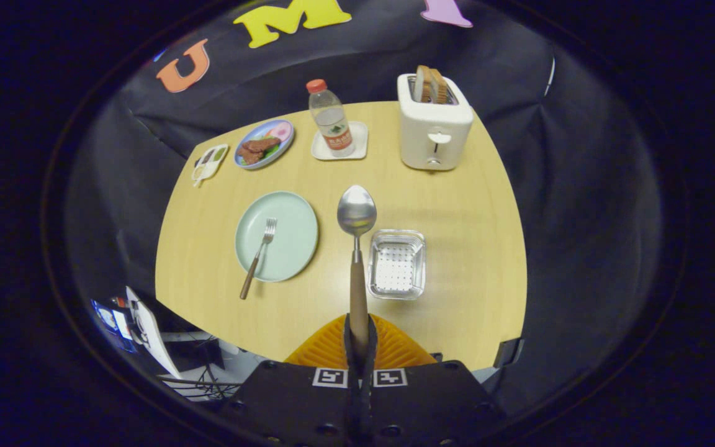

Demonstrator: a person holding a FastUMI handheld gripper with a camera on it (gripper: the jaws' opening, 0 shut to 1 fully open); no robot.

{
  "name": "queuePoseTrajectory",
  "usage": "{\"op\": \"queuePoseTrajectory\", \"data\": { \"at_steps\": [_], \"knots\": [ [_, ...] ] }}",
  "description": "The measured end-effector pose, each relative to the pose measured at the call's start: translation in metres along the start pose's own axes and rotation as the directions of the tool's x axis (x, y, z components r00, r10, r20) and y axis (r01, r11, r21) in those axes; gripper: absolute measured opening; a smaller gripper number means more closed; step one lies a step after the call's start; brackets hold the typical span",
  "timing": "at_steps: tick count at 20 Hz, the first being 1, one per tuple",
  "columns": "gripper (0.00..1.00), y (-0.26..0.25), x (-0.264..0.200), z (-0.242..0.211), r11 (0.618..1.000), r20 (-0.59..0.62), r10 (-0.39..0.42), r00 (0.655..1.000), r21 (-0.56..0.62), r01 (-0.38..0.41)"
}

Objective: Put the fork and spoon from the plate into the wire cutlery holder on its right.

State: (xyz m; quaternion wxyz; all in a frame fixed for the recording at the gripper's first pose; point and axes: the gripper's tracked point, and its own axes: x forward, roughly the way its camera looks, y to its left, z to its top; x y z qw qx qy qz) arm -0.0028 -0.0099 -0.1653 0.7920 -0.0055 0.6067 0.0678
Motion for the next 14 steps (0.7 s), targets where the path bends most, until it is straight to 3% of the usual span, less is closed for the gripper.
{"op": "queuePoseTrajectory", "data": {
  "at_steps": [10,13,14],
  "knots": [
    [0.00,-0.020,0.023,-0.029,0.982,-0.210,0.035,0.977,0.188,0.005],
    [0.02,-0.016,0.029,-0.026,0.969,-0.234,0.065,0.970,0.246,-0.006],
    [0.06,-0.016,0.033,-0.026,0.965,-0.230,0.071,0.971,0.263,-0.009]
  ]
}}
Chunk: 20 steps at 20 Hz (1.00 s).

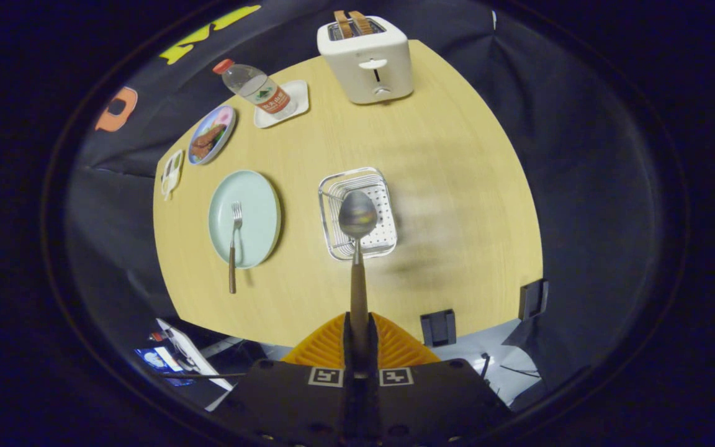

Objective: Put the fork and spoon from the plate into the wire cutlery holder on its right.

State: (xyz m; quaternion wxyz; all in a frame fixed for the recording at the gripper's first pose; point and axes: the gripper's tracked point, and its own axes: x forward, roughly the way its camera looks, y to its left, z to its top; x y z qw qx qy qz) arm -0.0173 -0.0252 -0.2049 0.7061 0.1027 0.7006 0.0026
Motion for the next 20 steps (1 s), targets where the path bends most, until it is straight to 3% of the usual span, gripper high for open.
{"op": "queuePoseTrajectory", "data": {
  "at_steps": [6,8,11,13,17,20],
  "knots": [
    [0.18,0.015,0.006,0.013,0.996,0.036,0.078,0.996,0.041,-0.079],
    [0.40,0.021,0.006,0.015,0.995,0.059,0.098,0.993,0.029,-0.099],
    [0.82,0.028,0.000,0.027,0.996,0.142,0.093,0.985,-0.027,-0.090],
    [0.93,0.032,-0.009,0.038,0.996,0.223,0.071,0.972,-0.068,-0.057],
    [0.97,0.059,-0.026,0.051,0.989,0.364,0.047,0.930,-0.148,0.008],
    [0.97,0.102,-0.025,0.040,0.979,0.393,0.073,0.916,-0.204,0.010]
  ]
}}
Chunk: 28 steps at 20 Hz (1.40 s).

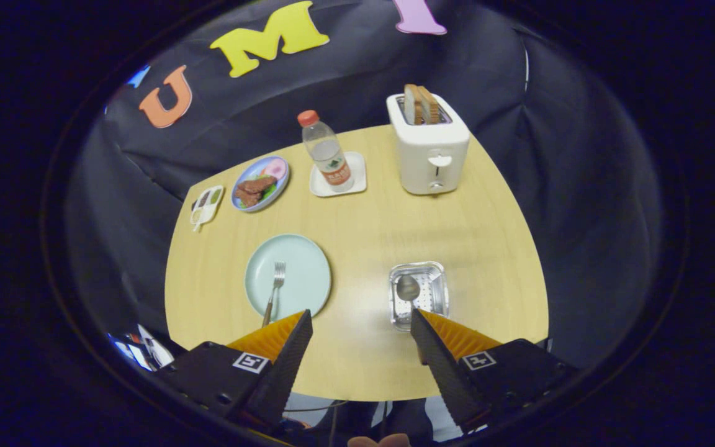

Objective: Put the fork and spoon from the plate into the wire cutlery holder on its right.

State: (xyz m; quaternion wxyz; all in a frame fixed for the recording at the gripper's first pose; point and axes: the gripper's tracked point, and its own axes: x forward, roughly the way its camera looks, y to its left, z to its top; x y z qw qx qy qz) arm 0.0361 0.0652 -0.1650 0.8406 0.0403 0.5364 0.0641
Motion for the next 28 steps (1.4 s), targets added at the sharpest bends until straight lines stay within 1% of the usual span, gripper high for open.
{"op": "queuePoseTrajectory", "data": {
  "at_steps": [2,5,8,10,15,20,22,23,25,28],
  "knots": [
    [0.97,0.034,0.007,-0.014,0.999,-0.028,0.032,0.999,-0.022,-0.033],
    [0.97,0.081,0.028,-0.044,0.997,-0.103,0.063,0.993,-0.031,-0.067],
    [0.97,0.115,0.052,-0.072,0.996,-0.166,0.063,0.984,-0.045,-0.072],
    [0.97,0.132,0.069,-0.086,0.997,-0.192,0.051,0.980,-0.056,-0.062],
    [0.97,0.164,0.121,-0.108,0.998,-0.233,-0.004,0.973,-0.066,-0.012],
    [0.96,0.170,0.155,-0.118,0.998,-0.284,-0.052,0.957,-0.052,0.039],
    [0.84,0.171,0.163,-0.117,0.996,-0.285,-0.073,0.956,-0.062,0.058],
    [0.74,0.171,0.167,-0.116,0.996,-0.282,-0.082,0.956,-0.066,0.066],
    [0.74,0.172,0.174,-0.118,0.996,-0.293,-0.081,0.953,-0.051,0.069],
    [0.55,0.166,0.182,-0.121,0.995,-0.308,-0.098,0.946,-0.040,0.090]
  ]
}}
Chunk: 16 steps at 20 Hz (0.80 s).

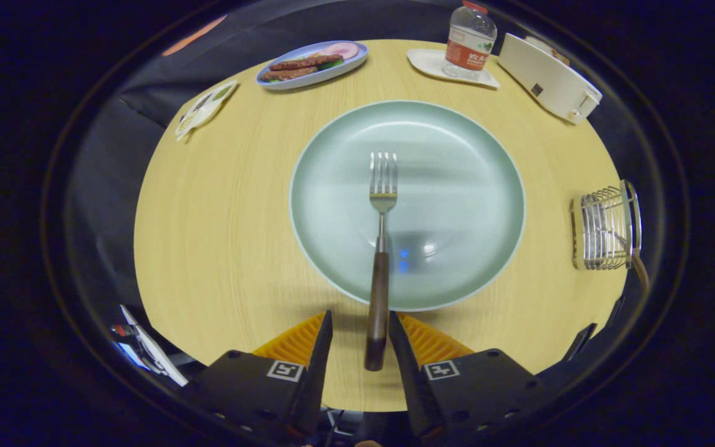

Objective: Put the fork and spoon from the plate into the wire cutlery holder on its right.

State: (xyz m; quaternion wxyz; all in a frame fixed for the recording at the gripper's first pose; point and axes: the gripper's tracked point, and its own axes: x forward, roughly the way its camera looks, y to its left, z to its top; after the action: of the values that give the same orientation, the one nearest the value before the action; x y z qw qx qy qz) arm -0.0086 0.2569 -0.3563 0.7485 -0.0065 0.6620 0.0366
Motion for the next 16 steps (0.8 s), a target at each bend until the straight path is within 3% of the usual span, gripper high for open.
{"op": "queuePoseTrajectory", "data": {
  "at_steps": [2,3,4,6,7,16],
  "knots": [
    [0.41,-0.002,0.005,-0.005,1.000,-0.019,-0.005,1.000,0.028,0.005],
    [0.22,-0.005,0.005,-0.005,0.999,-0.025,-0.007,1.000,0.042,0.008],
    [0.13,-0.007,0.005,-0.005,0.999,-0.027,0.001,1.000,0.039,0.000],
    [0.13,-0.010,0.000,0.000,1.000,-0.023,0.009,1.000,0.016,-0.009],
    [0.03,-0.007,-0.002,0.000,1.000,-0.021,0.022,1.000,0.006,-0.022],
    [0.01,-0.022,-0.074,0.008,0.993,0.022,0.117,0.993,-0.016,-0.117]
  ]
}}
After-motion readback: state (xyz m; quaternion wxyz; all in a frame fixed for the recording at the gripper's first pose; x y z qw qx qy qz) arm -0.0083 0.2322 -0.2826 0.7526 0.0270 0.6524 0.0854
